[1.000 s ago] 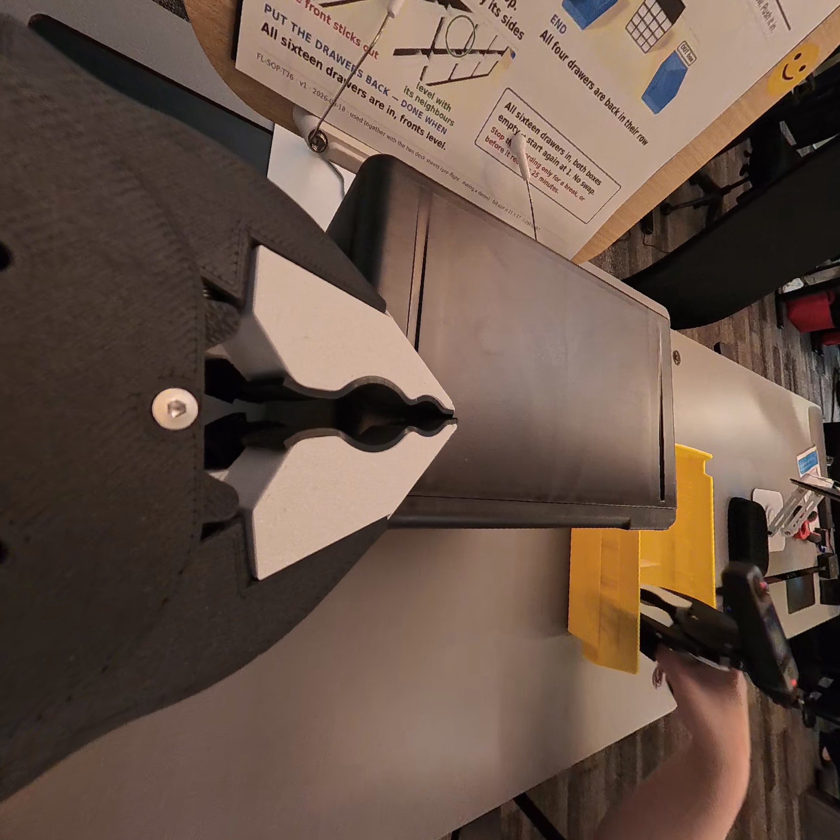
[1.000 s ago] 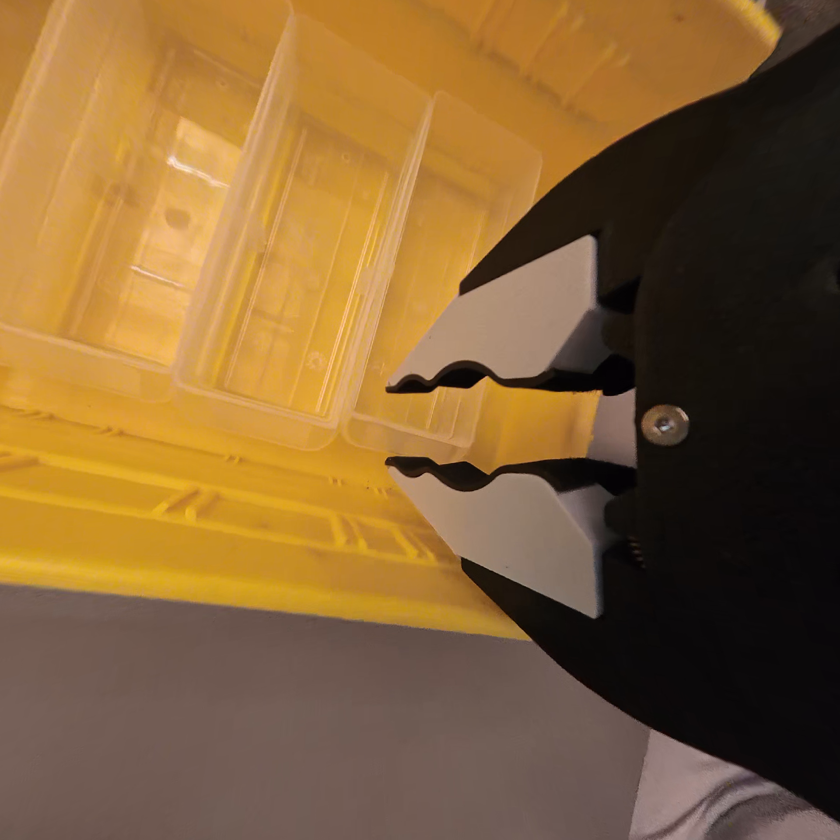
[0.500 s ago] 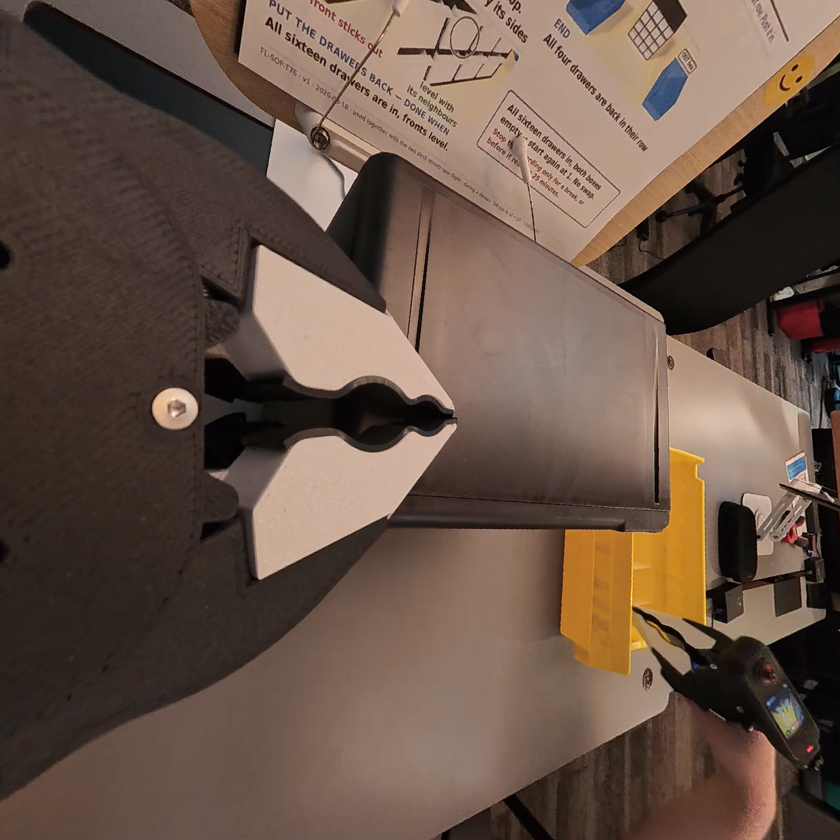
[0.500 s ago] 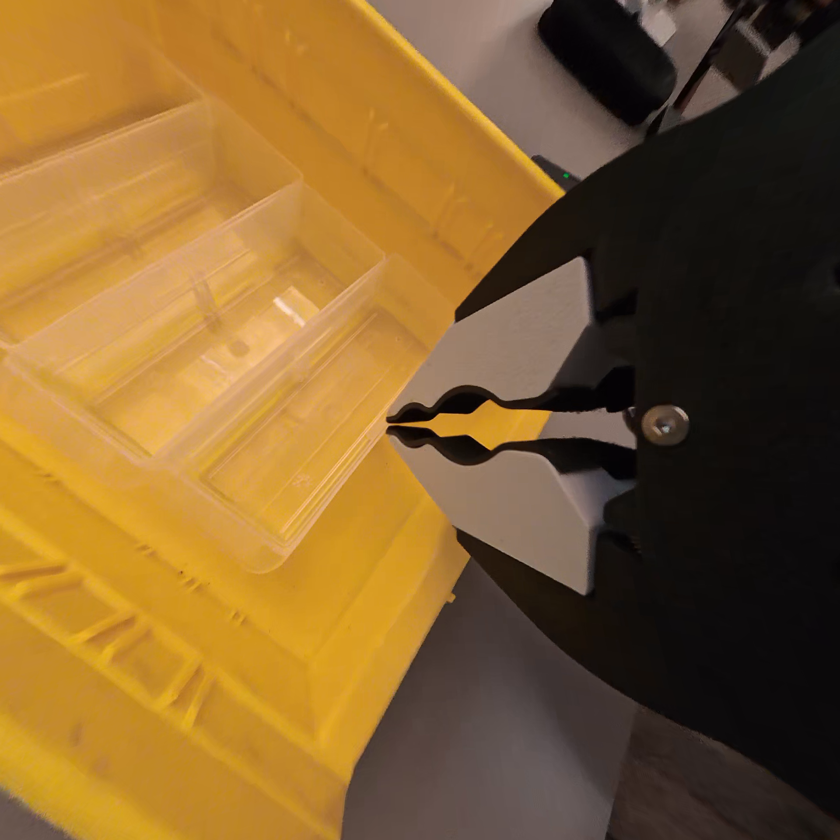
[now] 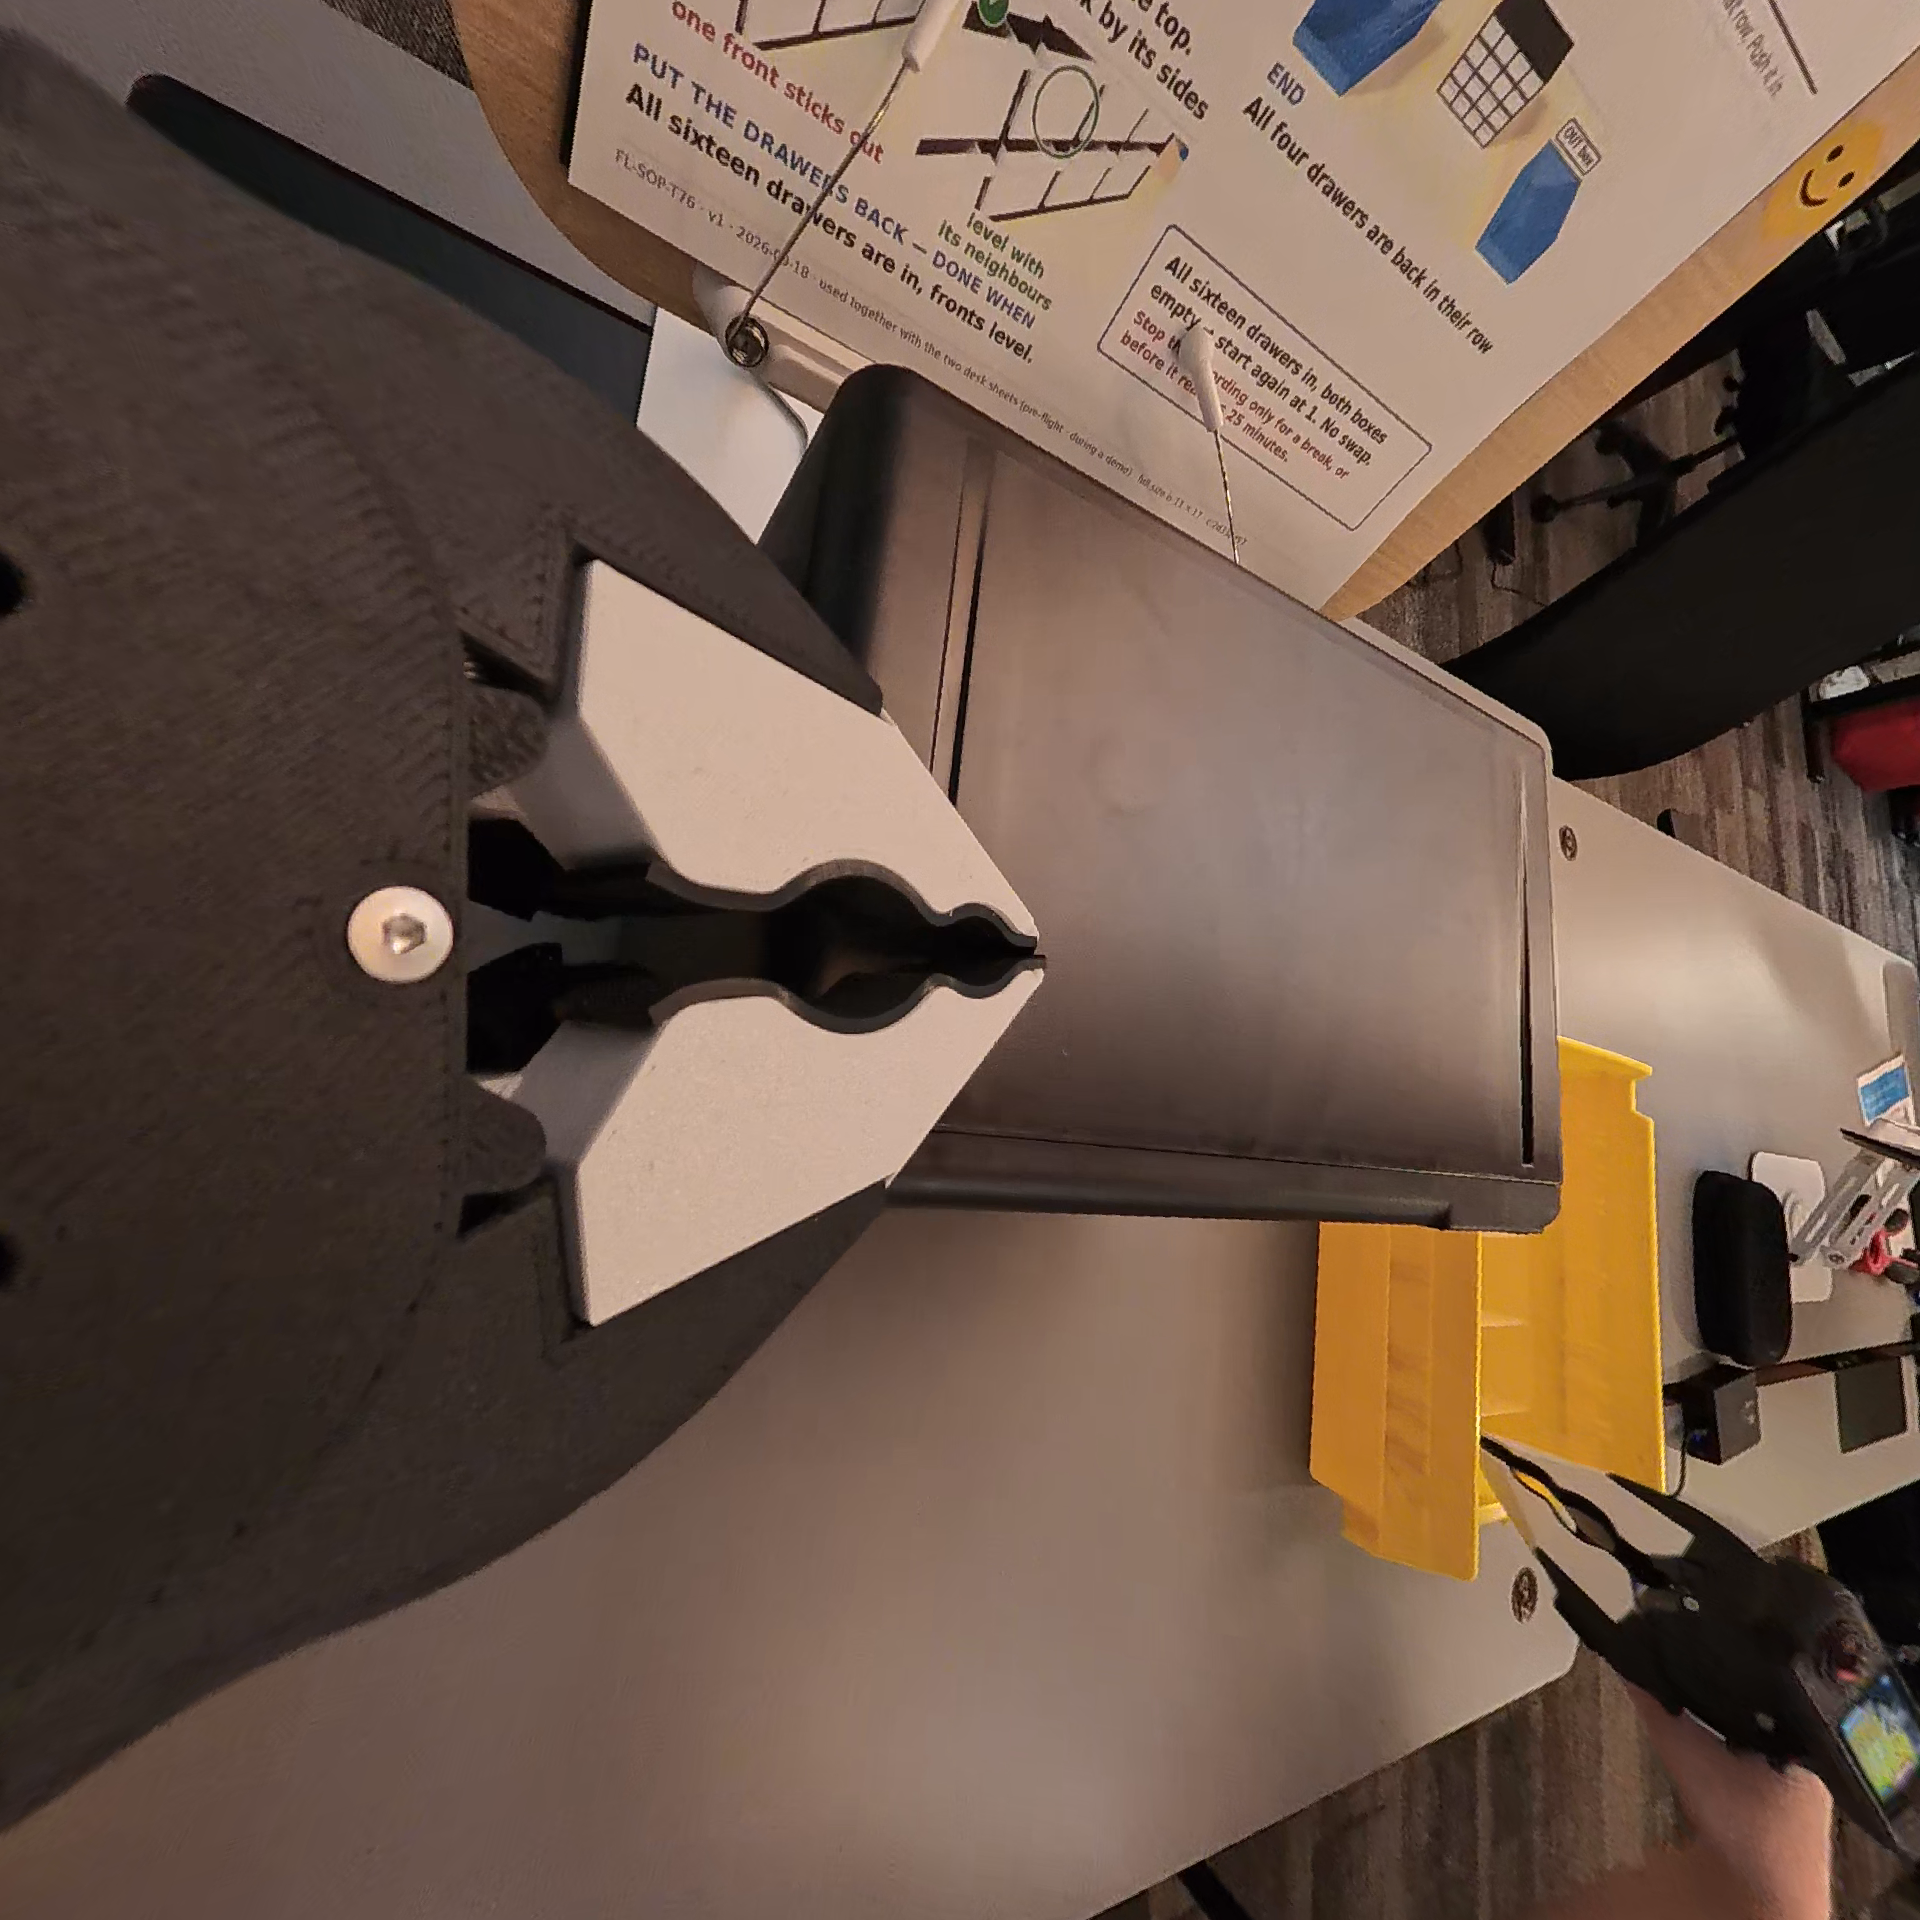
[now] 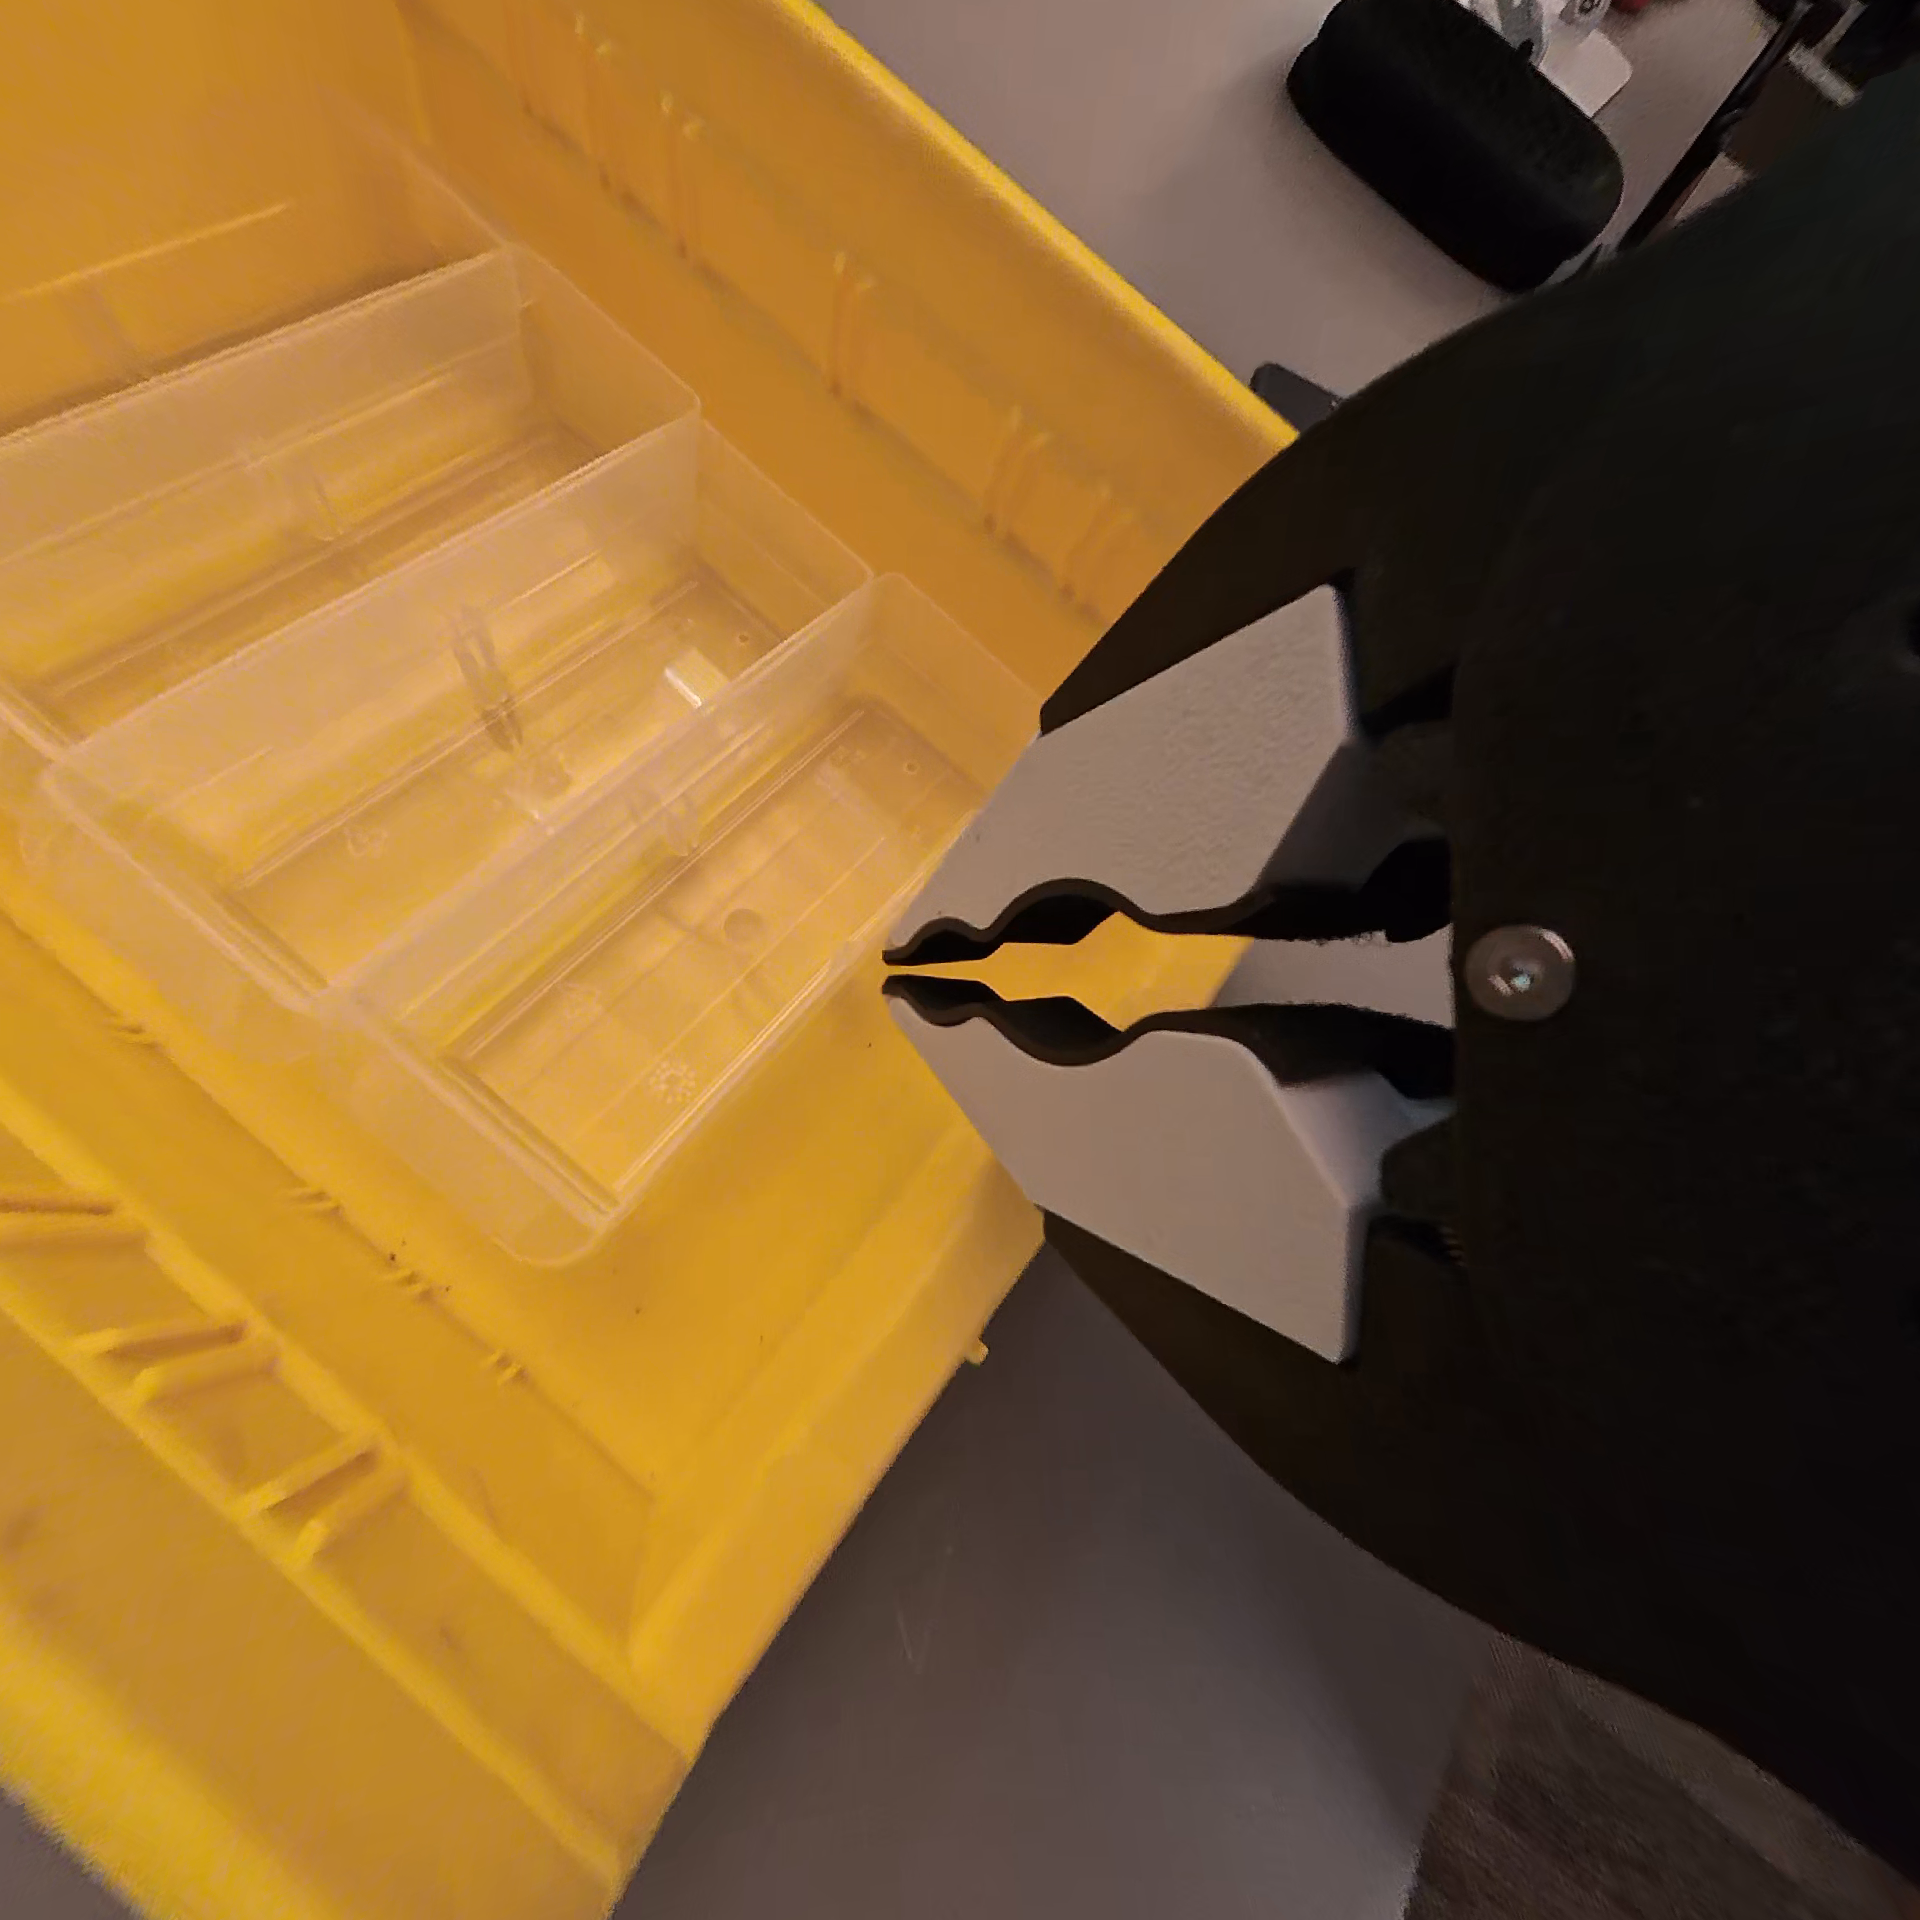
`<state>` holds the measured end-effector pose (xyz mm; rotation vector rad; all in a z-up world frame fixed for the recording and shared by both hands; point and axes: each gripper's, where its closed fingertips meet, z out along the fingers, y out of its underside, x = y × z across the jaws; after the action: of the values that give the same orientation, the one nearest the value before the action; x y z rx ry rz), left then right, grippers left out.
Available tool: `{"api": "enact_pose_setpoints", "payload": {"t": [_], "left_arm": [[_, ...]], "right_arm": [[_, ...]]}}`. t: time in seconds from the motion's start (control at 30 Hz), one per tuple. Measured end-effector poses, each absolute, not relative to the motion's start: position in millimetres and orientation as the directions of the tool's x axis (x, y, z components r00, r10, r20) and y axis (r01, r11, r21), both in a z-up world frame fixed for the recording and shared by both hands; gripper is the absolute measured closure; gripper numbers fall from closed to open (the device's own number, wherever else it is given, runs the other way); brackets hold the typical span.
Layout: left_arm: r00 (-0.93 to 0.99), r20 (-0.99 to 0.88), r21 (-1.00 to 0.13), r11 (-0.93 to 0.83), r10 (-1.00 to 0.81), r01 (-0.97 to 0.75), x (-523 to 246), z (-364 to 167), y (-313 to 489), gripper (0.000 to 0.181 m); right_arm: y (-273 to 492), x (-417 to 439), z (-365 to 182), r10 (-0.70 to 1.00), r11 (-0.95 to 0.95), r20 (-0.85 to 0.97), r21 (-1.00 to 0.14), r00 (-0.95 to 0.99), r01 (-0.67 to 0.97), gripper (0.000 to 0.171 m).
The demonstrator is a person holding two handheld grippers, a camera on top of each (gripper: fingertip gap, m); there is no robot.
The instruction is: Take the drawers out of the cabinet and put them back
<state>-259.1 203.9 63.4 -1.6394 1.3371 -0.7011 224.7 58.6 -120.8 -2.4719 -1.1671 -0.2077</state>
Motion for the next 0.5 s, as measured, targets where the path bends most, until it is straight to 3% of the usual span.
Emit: {"api": "enact_pose_setpoints", "payload": {"t": [0.03,0.3,0.5], "left_arm": [[0.262,-0.099,-0.888,-0.034,-0.96,-0.459,-259,63,204,0.181],[0.27,-0.103,-0.895,-0.029,-0.957,-0.444,-259,64,204,0.181],[0.27,-0.086,-0.903,-0.039,-0.959,-0.428,-259,64,204,0.181]], "right_arm": [[61,225,-122,0.707,-0.567,0.309,-0.289,0.636,0.771,0.17],[62,217,-109,0.695,-0.54,0.315,-0.366,0.647,0.758,0.169],[75,201,-46,0.606,-0.412,0.377,-0.604,0.7,0.682,0.165]]}}
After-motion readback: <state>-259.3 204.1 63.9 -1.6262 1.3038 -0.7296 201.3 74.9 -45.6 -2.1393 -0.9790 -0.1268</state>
